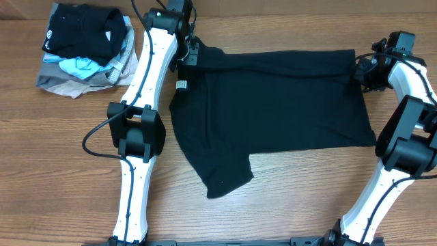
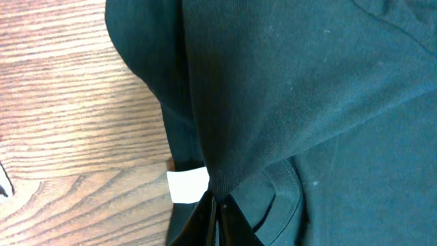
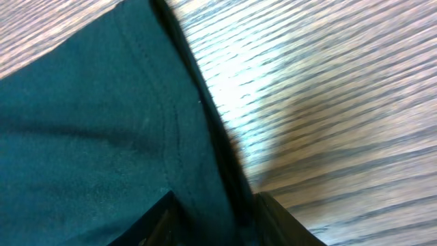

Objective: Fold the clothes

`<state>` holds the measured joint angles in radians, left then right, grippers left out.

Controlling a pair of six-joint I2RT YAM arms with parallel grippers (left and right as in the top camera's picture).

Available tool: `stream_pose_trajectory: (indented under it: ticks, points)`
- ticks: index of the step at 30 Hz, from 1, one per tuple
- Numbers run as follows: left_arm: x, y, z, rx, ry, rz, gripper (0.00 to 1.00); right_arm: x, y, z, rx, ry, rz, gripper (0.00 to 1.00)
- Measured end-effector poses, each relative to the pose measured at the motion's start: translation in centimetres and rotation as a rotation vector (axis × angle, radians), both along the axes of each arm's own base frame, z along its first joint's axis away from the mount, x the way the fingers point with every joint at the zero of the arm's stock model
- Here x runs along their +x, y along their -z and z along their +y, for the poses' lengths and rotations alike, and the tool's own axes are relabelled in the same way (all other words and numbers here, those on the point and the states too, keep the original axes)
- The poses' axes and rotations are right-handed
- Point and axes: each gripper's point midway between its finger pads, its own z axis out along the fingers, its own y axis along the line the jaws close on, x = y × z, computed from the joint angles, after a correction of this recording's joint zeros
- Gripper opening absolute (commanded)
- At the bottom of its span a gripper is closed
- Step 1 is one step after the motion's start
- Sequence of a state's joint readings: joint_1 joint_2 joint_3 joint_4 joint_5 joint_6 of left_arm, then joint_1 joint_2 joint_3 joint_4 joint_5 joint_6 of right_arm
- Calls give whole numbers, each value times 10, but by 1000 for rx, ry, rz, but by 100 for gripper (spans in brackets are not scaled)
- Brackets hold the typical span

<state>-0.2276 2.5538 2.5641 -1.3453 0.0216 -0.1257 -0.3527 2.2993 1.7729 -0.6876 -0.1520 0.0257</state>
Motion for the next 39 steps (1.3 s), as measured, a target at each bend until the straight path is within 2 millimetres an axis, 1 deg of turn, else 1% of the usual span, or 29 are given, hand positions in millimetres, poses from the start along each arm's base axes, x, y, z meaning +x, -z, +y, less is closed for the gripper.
stream_pose_trajectory:
  ticks: [4,6,9,12,14,16,17,22,25,27,28,29,30,31,32,33,34,35,36,38,39]
  points:
    - [1,0,0,-2,0,-6,5,1,0,-2,-8,3,-3,39]
    - [2,0,0,-2,0,-7,5,0,0,-1,-7,3,1,35]
    - [2,0,0,-2,0,-7,4,-1,0,0,2,0,2,33]
    - [2,0,0,-2,0,-7,4,0,0,3,16,-7,0,25]
    - [2,0,0,-2,0,-7,4,0,0,5,23,-14,-1,17]
    - [2,0,0,-2,0,-7,4,0,1,7,31,-15,0,5]
    - [2,0,0,-2,0,-7,4,0,1,8,35,-17,1,4]
    - [4,-1,-1,-5,0,-18,4,-1,1,12,59,-25,4,4]
    - [5,-3,1,-5,-5,-20,4,-3,-8,14,77,-27,22,4]
    - [7,-13,5,-9,-14,-34,4,1,-27,14,81,-29,22,4]
    - [10,-24,7,-15,-19,-56,4,4,-43,13,80,-31,12,4]
    - [13,-34,9,-19,-24,-81,4,6,-52,13,79,-32,4,4]
    - [16,-44,12,-25,-30,-106,4,6,-74,13,76,-33,-8,4]
    - [19,-56,14,-30,-36,-132,4,7,-86,14,74,-35,-18,4]
    - [20,-69,17,-35,-41,-158,4,6,-109,14,67,-37,-37,4]
    - [22,-94,21,-46,-49,-213,4,6,-144,15,53,-39,-83,4]
    - [22,-107,22,-53,-49,-243,4,2,-168,16,44,-41,-105,4]
    - [20,-126,24,-59,-52,-280,4,-3,-190,19,39,-42,-124,4]
    - [19,-145,25,-68,-54,-323,4,-9,-218,21,25,-44,-158,4]
    - [12,-192,27,-89,-54,-426,4,-27,-283,29,-12,-51,-256,4]
    - [8,-209,27,-97,-54,-463,4,-33,-301,31,-24,-52,-286,4]
